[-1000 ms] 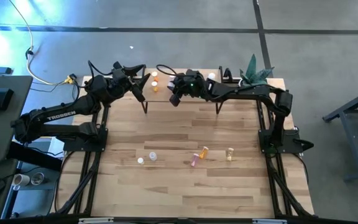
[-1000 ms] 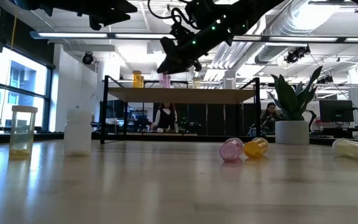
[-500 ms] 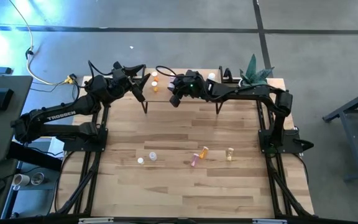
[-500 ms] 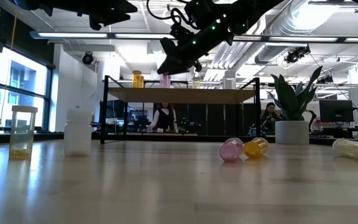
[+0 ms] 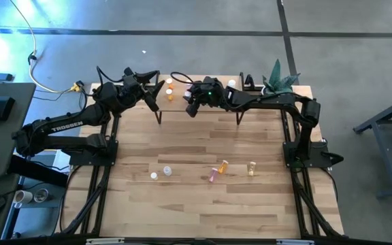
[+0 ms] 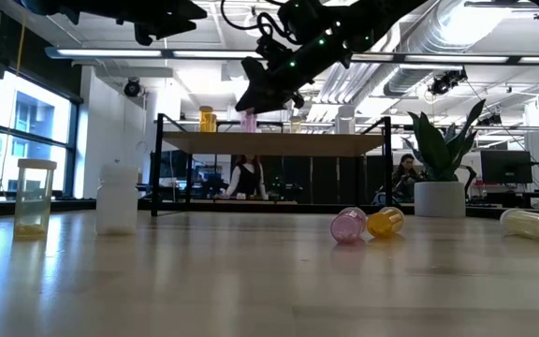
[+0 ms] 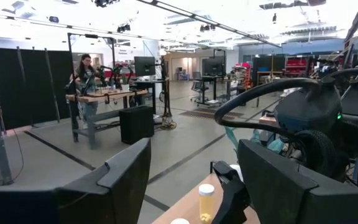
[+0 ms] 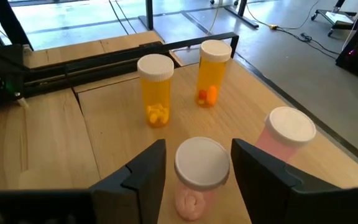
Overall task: Pick and place medicine bottles onto shelf by color
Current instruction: Put the right pink pill bottle on the shelf aligned with the other pink pill bottle, then put the white pill bottle on the shelf aligned with the other white pill bottles
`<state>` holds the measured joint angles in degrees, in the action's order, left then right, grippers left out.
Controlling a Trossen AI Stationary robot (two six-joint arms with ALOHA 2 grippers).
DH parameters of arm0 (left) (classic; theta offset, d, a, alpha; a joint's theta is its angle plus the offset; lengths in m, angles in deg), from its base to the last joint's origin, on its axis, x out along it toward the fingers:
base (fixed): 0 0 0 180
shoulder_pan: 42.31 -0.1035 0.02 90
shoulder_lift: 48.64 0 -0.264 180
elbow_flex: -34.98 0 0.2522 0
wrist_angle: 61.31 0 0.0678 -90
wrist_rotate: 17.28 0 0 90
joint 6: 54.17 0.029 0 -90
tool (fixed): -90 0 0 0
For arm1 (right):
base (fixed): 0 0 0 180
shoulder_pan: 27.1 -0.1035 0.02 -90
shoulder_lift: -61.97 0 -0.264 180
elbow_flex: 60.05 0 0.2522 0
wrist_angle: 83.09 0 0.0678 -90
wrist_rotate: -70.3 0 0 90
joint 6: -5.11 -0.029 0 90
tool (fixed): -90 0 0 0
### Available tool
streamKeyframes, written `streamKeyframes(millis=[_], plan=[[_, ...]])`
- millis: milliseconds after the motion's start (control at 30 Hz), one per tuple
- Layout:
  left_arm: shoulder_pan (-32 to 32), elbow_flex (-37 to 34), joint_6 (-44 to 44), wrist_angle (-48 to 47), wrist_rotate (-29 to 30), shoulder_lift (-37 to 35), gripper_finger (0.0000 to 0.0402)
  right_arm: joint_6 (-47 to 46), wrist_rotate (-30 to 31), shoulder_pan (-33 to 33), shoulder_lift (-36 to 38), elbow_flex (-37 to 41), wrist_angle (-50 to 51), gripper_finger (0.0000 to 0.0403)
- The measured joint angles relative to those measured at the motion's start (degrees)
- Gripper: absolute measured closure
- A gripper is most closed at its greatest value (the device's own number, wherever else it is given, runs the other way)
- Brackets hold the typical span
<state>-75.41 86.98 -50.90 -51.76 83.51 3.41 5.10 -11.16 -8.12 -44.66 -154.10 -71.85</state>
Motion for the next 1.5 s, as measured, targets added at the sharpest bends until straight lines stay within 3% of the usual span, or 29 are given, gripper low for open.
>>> streamKeyframes(millis=[667, 967, 1167, 1400, 1500], plan=[[0.0, 0.0, 0.0, -0.8, -0.2, 0.0, 0.0170, 2.0, 0.2, 0.0, 0.0, -7.6, 6.5, 0.0231], [0.9, 0.0, 2.5, -12.3, -10.0, -2.7, 0.0173, 2.0, -1.3, -0.4, 0.0, -18.1, 18.6, 0.0231], [3.0, 0.0, 3.0, -17.8, -10.9, -6.2, 0.0174, 5.6, -1.4, -2.0, 0.1, -24.6, 25.2, 0.0231], [6.5, 1.5, 2.8, -22.7, -18.6, -9.3, 0.0174, 8.0, -1.5, -3.7, 2.1, -27.3, 32.6, 0.0231], [8.6, 4.3, 1.6, -27.8, -19.1, -9.1, 0.0174, 8.5, -1.6, -4.4, 3.3, -27.3, 37.0, 0.0231]])
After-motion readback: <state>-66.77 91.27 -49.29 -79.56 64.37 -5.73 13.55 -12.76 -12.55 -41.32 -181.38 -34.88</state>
